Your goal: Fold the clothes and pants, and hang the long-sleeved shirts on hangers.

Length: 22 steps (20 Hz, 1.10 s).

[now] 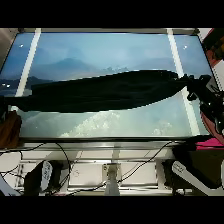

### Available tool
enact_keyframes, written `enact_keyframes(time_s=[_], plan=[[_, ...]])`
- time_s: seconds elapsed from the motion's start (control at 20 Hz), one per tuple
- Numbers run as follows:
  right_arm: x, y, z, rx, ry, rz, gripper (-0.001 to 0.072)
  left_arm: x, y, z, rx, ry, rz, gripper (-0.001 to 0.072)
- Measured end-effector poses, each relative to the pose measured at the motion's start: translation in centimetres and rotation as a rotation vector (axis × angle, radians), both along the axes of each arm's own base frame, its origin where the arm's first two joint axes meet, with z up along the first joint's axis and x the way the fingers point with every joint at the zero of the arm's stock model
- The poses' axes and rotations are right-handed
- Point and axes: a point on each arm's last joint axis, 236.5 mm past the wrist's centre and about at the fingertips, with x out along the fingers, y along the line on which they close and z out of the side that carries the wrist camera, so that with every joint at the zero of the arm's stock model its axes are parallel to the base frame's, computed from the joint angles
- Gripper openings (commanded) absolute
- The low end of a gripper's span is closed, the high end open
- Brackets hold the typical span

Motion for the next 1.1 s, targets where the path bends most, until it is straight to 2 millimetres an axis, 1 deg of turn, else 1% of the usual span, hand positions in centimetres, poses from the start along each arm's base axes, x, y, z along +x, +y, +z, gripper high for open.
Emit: enact_keyframes(time_s=[0.1, 0.25, 0.45, 0.55, 0.7, 0.8, 0.95, 1.1], plan=[[1.0, -0.1, 0.3, -0.026, 0.008, -0.066, 0.0033, 0.9, 0.3, 0.0, 0.013, -0.017, 0.018, 0.0043], [2.1, -0.1, 1.6, -0.083, 0.005, -0.139, 0.0034, 1.9, 0.7, -0.4, 0.029, -0.03, 0.041, 0.0042], [3.3, -0.5, 2.8, -0.227, 0.01, -0.197, 0.0034, 3.5, 1.1, -1.2, 0.043, -0.026, 0.056, 0.0042], [3.9, -0.5, 3.0, -0.273, 0.014, -0.216, 0.0034, 4.7, 1.1, -1.5, 0.044, -0.018, 0.045, 0.0041], [5.0, -0.1, 2.6, -0.312, 0.028, -0.227, 0.0034, 6.8, 1.1, -2.0, 0.044, -0.002, 0.023, 0.0041], [6.1, 0.5, 2.2, -0.33, 0.037, -0.226, 0.0034, 8.0, 1.1, -2.8, 0.037, 0.015, 0.011, 0.0041], [8.0, 1.6, 1.7, -0.353, 0.044, -0.219, 0.0033, 8.9, 1.1, -4.2, 0.022, 0.043, 0.002, 0.0041], [10.1, 3.1, 1.5, -0.397, 0.038, -0.192, 0.0033, 9.5, 1.1, -5.1, 0.027, 0.066, -0.011, 0.0041]])
